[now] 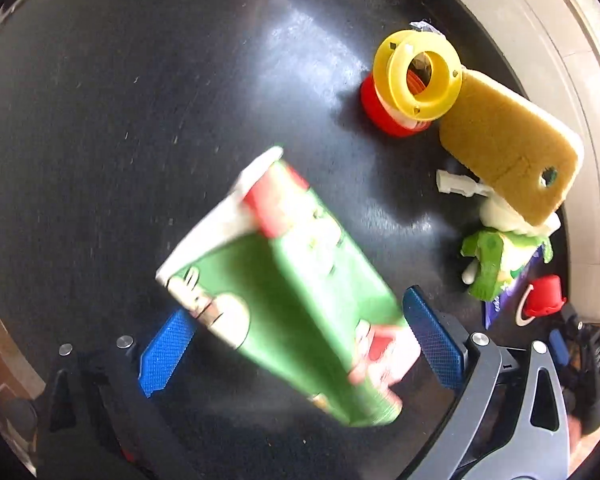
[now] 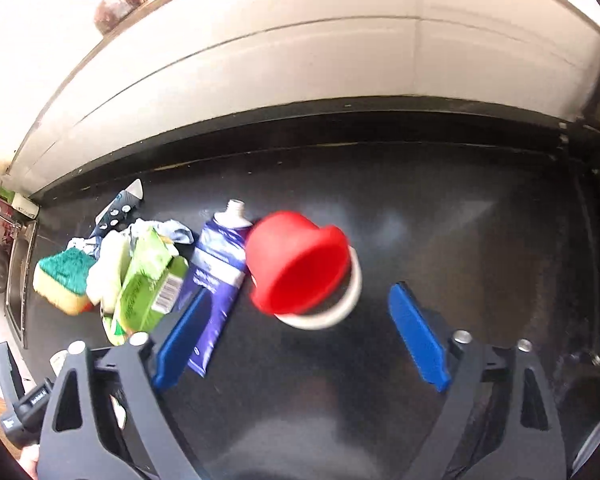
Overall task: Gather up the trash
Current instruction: 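Grasp the red silicone cup with the right tool while the left grasps the printed paper cup, then carry the red cup and paper cup with both tools over the bin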
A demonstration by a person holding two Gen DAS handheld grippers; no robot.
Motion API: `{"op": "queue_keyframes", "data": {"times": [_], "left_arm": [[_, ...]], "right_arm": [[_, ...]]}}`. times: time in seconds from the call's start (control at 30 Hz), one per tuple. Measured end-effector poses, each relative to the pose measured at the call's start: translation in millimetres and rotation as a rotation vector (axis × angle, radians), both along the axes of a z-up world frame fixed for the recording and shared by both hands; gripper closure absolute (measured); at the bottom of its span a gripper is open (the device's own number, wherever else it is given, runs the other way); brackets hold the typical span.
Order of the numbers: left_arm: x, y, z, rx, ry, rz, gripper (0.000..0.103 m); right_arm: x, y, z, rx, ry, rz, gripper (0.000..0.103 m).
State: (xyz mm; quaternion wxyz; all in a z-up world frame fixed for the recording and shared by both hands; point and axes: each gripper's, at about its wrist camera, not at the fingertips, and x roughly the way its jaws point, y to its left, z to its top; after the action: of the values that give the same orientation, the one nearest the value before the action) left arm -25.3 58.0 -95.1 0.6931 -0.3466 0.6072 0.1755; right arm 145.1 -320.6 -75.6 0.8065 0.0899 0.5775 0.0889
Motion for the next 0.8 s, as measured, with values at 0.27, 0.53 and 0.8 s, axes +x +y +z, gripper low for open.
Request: {"op": "queue_keyframes", "data": {"times": [0.27, 0.53, 0.8], "left_arm": [[10, -8, 2, -0.074, -0.134, -0.124, 0.036], [-6, 10, 17, -0.038, -0.175, -0.166, 0.046], [-29, 55, 61, 0.049, -0.270, -0.087, 0.046]], "right_arm": [[20, 14, -29, 0.036, 0.057, 0.050, 0.091], [-19, -20, 5, 0.034, -0.043, 0.042, 0.093], [-68, -64, 19, 0.012, -0.081, 0.002, 0.093]]}}
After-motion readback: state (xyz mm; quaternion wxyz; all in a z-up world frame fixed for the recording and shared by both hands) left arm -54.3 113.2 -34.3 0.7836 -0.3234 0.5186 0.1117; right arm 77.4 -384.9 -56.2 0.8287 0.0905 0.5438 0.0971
